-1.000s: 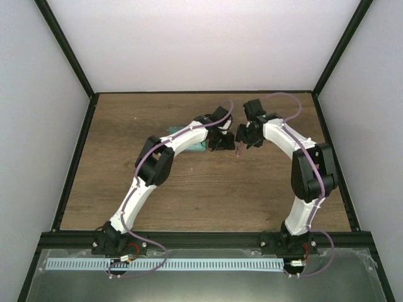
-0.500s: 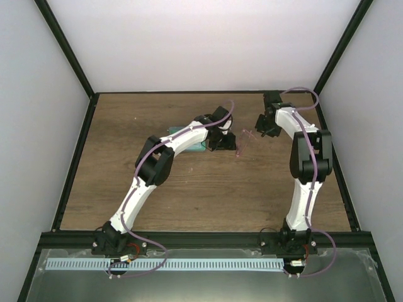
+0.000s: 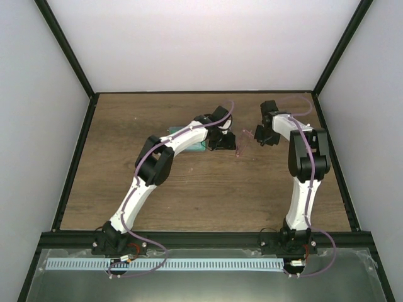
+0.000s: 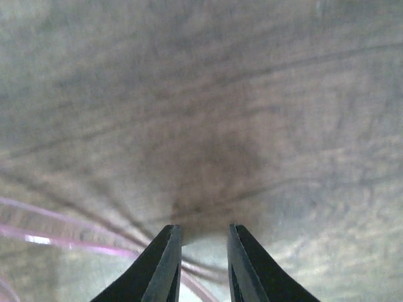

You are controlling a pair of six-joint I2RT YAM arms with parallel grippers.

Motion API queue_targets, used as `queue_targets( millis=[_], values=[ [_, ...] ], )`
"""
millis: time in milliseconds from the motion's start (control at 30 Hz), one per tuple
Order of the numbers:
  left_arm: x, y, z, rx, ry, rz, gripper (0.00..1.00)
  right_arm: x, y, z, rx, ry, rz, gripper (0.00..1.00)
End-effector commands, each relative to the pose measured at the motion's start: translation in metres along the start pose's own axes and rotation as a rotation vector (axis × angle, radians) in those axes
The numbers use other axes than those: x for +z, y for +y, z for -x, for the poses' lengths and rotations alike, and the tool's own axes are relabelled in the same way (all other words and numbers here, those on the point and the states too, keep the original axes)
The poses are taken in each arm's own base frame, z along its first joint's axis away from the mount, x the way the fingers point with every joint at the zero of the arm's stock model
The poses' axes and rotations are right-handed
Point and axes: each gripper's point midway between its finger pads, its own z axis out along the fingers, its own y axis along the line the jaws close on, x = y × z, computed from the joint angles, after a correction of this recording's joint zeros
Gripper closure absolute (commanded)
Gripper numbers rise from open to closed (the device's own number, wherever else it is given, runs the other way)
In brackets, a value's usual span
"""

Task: Organize the sunglasses
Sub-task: Fold the sunglasses at the center of the board.

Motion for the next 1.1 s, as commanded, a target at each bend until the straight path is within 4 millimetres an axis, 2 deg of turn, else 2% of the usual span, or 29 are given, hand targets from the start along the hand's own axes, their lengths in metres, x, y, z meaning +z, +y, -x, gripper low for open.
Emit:
queue_targets(
  millis=[0, 233, 433, 833, 933, 1067],
  values=[
    [0.025, 0.024, -0.019, -0.029, 0.073, 0.044, 0.43, -0.005, 0.008, -0.033, -0.006, 0.061, 0.048, 0.77],
    [0.029, 0.021, -0.021, -0.039, 0.083, 0.022, 0.44, -0.005, 0.029, -0.062, -0.031, 0.108, 0.099, 0.77],
    [0.029, 0.020, -0.022, -0.042, 0.090, 0.015, 0.44, -0.011, 0.052, -0.069, -0.039, 0.124, 0.149, 0.77],
    [0.033, 0.017, -0.024, -0.057, 0.096, -0.003, 0.43, -0.020, 0.081, -0.085, -0.025, 0.179, 0.248, 0.77],
    [0.033, 0.018, -0.024, -0.060, 0.096, -0.003, 0.43, -0.019, 0.082, -0.086, -0.007, 0.180, 0.245, 0.77],
    [0.027, 0.023, -0.021, -0.051, 0.086, 0.022, 0.43, -0.020, 0.077, -0.072, 0.014, 0.147, 0.206, 0.70]
  ],
)
